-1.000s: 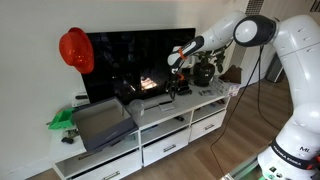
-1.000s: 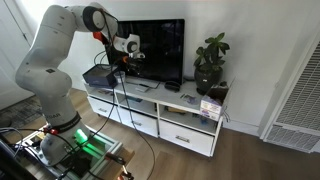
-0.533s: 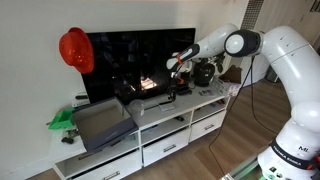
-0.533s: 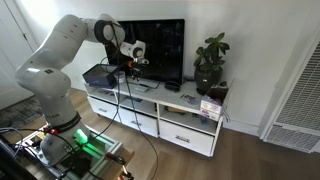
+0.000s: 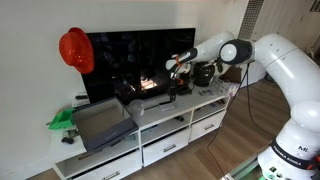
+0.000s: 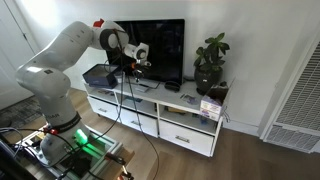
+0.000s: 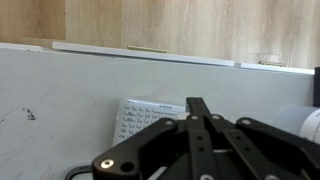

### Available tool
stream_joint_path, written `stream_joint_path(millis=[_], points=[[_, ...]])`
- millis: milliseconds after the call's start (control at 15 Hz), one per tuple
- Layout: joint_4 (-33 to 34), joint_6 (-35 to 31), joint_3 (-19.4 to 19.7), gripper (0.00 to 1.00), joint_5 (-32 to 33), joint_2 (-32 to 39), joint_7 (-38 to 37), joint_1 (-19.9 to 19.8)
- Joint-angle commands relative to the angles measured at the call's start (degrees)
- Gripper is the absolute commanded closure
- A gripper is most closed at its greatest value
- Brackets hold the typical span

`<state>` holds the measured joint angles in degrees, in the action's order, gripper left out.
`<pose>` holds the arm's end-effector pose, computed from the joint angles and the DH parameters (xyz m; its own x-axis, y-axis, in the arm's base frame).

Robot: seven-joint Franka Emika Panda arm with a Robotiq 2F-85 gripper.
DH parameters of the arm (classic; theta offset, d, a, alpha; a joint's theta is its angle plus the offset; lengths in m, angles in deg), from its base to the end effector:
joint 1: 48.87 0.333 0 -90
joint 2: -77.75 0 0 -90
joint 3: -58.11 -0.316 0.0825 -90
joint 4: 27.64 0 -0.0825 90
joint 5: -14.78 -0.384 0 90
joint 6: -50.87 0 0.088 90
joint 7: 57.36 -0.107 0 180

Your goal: Press a button on the white remote control

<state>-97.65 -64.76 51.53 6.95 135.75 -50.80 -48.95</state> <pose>0.7261 0.0703 0.1399 0.9719 0.1321 -0.1947 0.0863 -0.9700 -0.2271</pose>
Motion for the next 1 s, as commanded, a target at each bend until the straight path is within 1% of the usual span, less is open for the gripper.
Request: stream_joint_path(millis=[0,333,733,800,933], points=[[7.5,2.4,-0.7,1.0,-0.7,5.3,1.1,-0.2],[13.7,3.6,-1.5,1.0,-0.9,10.1,2.3,-0.4],[20.8,6.0,-1.5,1.0,-0.4,15.0,3.3,-0.2],[15.6,3.5,-0.9,0.99,0.0,12.1,2.2,0.0],[17.3,3.8,-0.9,0.99,0.0,13.2,2.4,0.0]])
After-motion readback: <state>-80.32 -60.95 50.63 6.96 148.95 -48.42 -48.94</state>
